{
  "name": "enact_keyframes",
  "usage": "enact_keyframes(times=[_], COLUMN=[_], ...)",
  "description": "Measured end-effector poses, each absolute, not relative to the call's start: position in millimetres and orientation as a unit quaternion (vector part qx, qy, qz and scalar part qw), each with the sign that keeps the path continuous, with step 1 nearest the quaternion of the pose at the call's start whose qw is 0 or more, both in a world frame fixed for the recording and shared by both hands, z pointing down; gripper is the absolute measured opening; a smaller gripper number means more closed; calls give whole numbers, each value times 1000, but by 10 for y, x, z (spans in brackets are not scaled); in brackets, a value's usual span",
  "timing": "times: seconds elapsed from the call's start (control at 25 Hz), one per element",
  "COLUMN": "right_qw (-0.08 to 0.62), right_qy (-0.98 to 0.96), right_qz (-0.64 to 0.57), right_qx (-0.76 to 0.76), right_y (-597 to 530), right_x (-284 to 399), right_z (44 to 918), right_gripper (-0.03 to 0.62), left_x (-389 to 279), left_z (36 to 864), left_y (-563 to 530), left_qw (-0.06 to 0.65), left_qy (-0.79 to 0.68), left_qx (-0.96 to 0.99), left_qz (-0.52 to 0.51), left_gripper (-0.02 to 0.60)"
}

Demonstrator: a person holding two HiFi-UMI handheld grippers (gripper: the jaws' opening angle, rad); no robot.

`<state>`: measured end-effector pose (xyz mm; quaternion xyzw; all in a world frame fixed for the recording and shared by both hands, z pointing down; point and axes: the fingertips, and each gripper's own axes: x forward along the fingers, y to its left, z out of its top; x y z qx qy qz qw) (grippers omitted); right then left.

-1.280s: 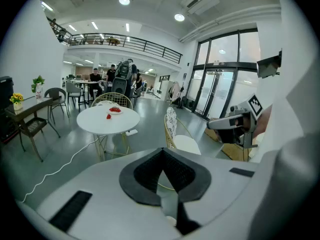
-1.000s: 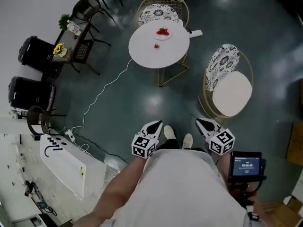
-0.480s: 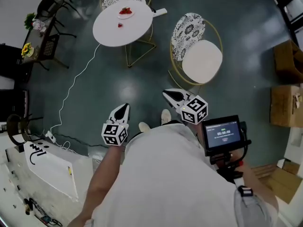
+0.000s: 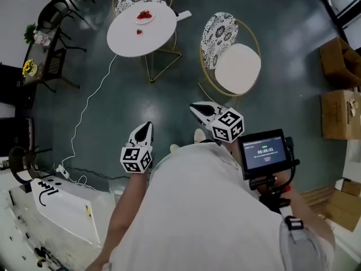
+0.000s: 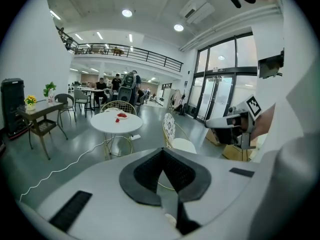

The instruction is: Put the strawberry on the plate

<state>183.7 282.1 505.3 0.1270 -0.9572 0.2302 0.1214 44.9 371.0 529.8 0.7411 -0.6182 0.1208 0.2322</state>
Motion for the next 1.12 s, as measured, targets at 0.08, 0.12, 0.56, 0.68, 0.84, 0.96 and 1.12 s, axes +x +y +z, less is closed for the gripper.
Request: enact_keyframes(times=[0.08, 0.12, 0.56, 0.68, 0.84, 0.96, 1.12], right_qw=[123, 123, 138, 140, 143, 151, 161], right_qy=[-956, -956, -958, -957, -957, -955, -951], right_qz=[231, 230, 211, 212, 213, 217, 223], right_qx=[134, 136, 140, 138, 136, 137, 139], right_y=[2792, 2814, 2868, 2873, 2873, 2926, 3079], right_x=[1846, 1802, 1574, 1572, 1539, 1452, 1279], right_z=[5040, 5041, 5018, 5005, 4974, 4995, 5071], right_gripper=[5, 5, 5, 5, 5, 5, 5], left_x=[447, 401, 244, 251, 231, 138, -67], left_z=[5273, 5277, 5227, 5210, 5191, 5193, 5266], left_y=[3691, 3716, 3626, 3613, 3598, 3647, 3825], left_qw=[232, 231, 221, 222, 225, 232, 248], left_qy=[-616, -615, -607, -605, -607, -609, -613], left_qx=[743, 745, 756, 757, 755, 752, 745], left_qz=[118, 117, 108, 104, 99, 95, 92], left_gripper=[5, 5, 5, 5, 5, 5, 5])
